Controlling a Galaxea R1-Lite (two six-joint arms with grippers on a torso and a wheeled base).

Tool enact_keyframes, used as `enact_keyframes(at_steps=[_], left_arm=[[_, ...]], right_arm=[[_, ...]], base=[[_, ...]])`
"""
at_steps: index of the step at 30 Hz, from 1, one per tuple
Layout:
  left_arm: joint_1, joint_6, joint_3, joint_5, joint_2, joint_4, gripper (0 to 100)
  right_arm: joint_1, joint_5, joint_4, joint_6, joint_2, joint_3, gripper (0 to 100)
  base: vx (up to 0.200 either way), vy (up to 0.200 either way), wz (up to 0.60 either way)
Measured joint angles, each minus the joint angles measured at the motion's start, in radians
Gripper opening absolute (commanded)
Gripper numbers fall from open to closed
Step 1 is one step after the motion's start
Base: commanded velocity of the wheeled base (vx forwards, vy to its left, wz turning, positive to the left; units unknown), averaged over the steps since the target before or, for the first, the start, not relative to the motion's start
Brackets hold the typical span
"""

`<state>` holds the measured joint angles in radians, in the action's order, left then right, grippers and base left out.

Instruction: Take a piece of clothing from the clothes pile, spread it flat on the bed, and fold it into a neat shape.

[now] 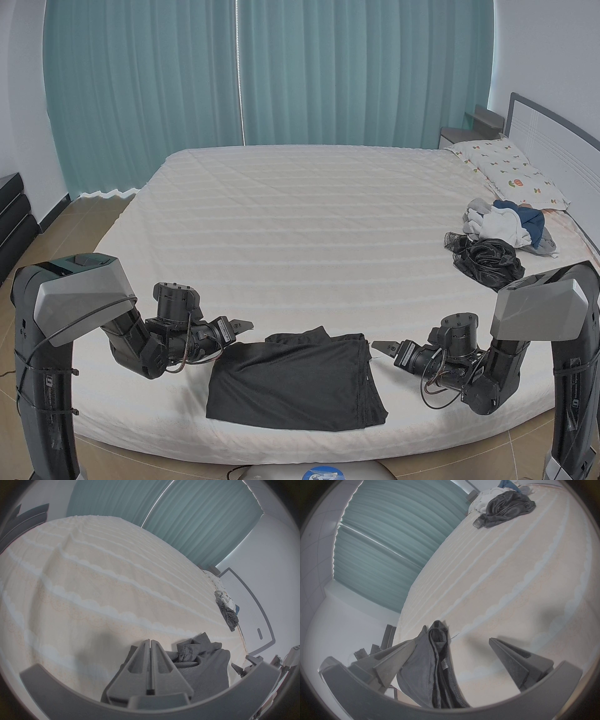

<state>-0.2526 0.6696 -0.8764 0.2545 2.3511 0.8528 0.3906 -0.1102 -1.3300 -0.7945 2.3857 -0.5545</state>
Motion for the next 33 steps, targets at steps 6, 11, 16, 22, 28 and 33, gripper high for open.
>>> enact_keyframes(at_steps=[6,11,16,22,28,33], left_arm=[[-0.010,-0.051,-0.002,0.019,0.000,-0.001,100],[-0.023,-0.117,-0.001,0.020,0.020,-0.001,0],[-0.028,-0.128,-0.006,0.016,0.035,-0.002,0],[-0.028,-0.123,-0.010,-0.004,0.044,-0.001,0],[-0.023,-0.097,-0.010,-0.048,0.044,0.000,0],[-0.021,-0.046,-0.011,-0.064,0.044,0.018,0]], right_arm=[[0.010,0.000,0.021,0.018,0.008,-0.041,100],[0.014,-0.003,0.022,0.018,0.033,-0.066,100],[0.013,-0.002,0.021,0.018,0.045,-0.077,100],[0.014,-0.002,0.020,0.019,0.053,-0.094,100],[0.018,-0.010,0.030,0.024,0.055,-0.119,100],[0.025,-0.013,0.104,0.041,0.055,-0.160,100]], base=[[0.000,0.000,0.00],[0.000,0.000,0.00],[0.000,0.000,0.00],[0.000,0.000,0.00],[0.000,0.000,0.00],[0.000,0.000,0.00]])
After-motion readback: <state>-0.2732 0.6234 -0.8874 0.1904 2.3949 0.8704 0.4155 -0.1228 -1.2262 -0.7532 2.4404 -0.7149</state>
